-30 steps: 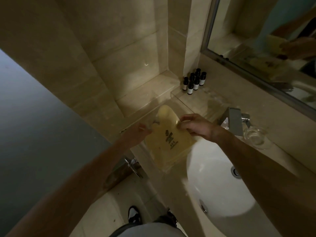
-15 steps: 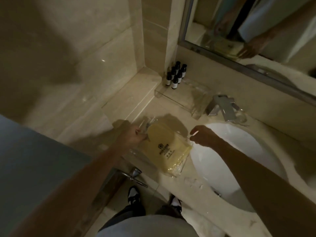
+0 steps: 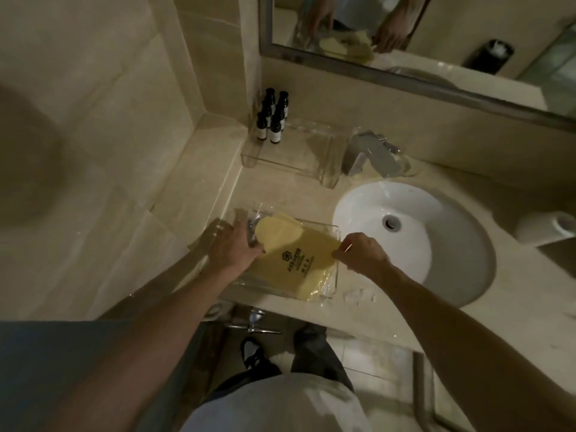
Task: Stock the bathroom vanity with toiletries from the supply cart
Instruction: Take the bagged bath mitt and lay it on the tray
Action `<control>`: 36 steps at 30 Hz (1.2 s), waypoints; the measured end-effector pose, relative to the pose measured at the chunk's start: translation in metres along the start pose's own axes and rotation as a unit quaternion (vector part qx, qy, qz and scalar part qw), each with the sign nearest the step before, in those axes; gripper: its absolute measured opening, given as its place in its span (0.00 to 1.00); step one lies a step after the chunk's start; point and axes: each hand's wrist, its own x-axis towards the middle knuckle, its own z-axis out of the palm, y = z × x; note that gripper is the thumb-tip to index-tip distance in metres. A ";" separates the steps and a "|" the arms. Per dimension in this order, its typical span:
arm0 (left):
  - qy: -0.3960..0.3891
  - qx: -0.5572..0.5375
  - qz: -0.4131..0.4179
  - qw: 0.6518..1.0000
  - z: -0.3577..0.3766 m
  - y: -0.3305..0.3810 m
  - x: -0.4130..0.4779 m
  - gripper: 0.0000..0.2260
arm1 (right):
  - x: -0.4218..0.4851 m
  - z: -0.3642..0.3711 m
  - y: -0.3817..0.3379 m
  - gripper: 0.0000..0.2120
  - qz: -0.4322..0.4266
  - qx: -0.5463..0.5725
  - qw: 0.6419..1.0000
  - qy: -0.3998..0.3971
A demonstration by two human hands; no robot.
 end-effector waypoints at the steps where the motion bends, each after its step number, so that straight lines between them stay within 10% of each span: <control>1: 0.004 0.006 -0.003 1.000 0.000 -0.001 0.003 0.31 | -0.001 0.005 -0.001 0.11 0.001 0.011 1.000 -0.009; 8: 0.059 -0.042 0.023 0.997 -0.003 -0.005 0.016 0.02 | 0.000 0.018 -0.004 0.17 0.018 0.045 0.999 -0.006; 36: 0.037 -0.263 -0.122 0.956 0.023 -0.008 0.034 0.03 | -0.007 0.020 -0.004 0.20 0.056 0.102 0.993 0.023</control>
